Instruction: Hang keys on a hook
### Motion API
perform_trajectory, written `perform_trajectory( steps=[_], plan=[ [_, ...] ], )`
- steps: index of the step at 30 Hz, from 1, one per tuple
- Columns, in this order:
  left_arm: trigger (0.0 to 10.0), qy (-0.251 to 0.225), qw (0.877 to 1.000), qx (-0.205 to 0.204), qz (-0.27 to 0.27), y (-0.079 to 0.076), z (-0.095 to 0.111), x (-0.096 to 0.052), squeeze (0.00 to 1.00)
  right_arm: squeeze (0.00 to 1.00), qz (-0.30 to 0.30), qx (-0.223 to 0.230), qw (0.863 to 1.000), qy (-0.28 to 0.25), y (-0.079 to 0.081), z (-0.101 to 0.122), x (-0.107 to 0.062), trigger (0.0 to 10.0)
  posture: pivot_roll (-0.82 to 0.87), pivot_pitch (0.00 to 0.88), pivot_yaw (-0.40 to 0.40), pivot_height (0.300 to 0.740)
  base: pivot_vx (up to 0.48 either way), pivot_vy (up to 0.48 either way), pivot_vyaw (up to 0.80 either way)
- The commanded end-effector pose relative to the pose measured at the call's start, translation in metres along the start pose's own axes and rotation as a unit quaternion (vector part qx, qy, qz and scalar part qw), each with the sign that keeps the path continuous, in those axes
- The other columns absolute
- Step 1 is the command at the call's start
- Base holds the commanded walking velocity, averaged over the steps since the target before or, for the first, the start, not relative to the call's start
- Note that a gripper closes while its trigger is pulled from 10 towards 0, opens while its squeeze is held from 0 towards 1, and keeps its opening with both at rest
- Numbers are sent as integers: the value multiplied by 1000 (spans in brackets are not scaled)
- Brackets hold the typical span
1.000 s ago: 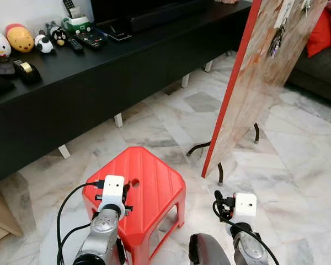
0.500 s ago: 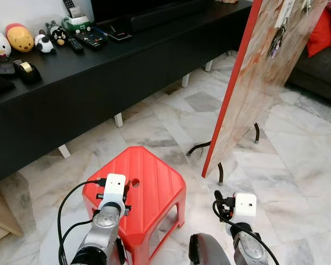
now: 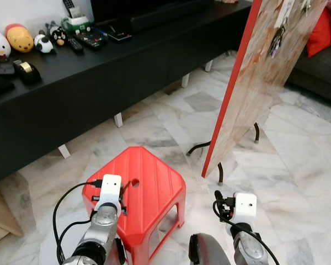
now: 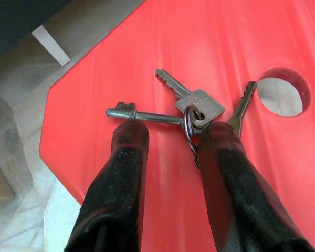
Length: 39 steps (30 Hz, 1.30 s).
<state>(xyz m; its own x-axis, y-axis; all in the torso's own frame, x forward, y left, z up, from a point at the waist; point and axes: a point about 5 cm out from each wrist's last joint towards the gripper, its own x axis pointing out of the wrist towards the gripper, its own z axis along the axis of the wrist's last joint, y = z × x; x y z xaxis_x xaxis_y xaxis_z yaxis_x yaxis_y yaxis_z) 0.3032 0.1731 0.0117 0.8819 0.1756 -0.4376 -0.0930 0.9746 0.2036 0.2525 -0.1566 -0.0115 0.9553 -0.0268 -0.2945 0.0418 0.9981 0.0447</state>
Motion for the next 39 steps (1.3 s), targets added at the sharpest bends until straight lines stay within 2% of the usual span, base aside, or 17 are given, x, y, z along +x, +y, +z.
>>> perform_trajectory(
  steps=[1, 3, 4, 5, 7, 8, 9, 10, 15, 21, 34, 39],
  plan=[
    [10000, 8, 1000, -8, 3, -2, -2, 0, 0, 0, -7, 3, 1000, 5, -4, -3, -2, 10000, -9, 70, -81, 600, 0, 0, 0],
    [8824, 6, 1000, -19, -7, -5, 1, 1, 0, 0, -7, 3, 1000, 5, -4, -3, -2, 10000, -10, 70, -81, 600, 0, 0, 0],
    [6627, 4, 1000, -25, -14, -7, 2, 2, 0, 0, -7, 3, 1000, 5, -4, -3, -2, 10000, -10, 70, -81, 600, 0, 0, 0],
    [6627, 4, 1000, -25, -14, -7, 2, 2, 0, 0, -7, 3, 1000, 5, -4, -3, -2, 10000, -10, 70, -81, 600, 0, 0, 0],
    [3216, 9, 999, -32, -23, -9, 2, 2, 0, 0, -8, 3, 1000, 5, -4, -4, -2, 10000, -10, 69, -80, 600, 0, 0, 0],
    [3216, 9, 999, -32, -23, -9, 2, 2, 0, 0, -8, 3, 1000, 5, -4, -4, -2, 10000, -10, 69, -80, 600, 0, 0, 0],
    [1176, 12, 999, -36, -24, -9, 1, 2, 0, 0, -9, 3, 1000, 5, -4, -4, -2, 10000, -10, 70, -79, 600, 0, 0, 0],
    [0, 17, 999, -42, -25, -10, 0, 2, 0, 0, -9, 3, 1000, 5, -4, -4, -2, 10000, -10, 70, -79, 600, 0, 0, 0],
    [0, 30, 998, -44, -32, -11, -3, 2, 0, 0, -9, 3, 1000, 5, -4, -4, -3, 10000, -8, 71, -80, 600, 0, 0, 0],
    [0, 28, 999, -25, -28, -9, -4, 2, 0, 0, -9, 4, 1000, 5, -3, -4, -3, 10000, -8, 71, -79, 600, 0, 0, 0],
    [0, 26, 999, -30, -17, -8, -4, 2, 0, 0, -8, 5, 1000, 7, -3, -4, -2, 10000, -7, 71, -79, 600, 0, 0, 0],
    [0, 9, 999, -43, -15, -8, 0, 2, 0, 0, -8, 5, 1000, 7, -2, -5, -3, 10000, -5, 69, -78, 600, 0, 0, 0]
  ],
)
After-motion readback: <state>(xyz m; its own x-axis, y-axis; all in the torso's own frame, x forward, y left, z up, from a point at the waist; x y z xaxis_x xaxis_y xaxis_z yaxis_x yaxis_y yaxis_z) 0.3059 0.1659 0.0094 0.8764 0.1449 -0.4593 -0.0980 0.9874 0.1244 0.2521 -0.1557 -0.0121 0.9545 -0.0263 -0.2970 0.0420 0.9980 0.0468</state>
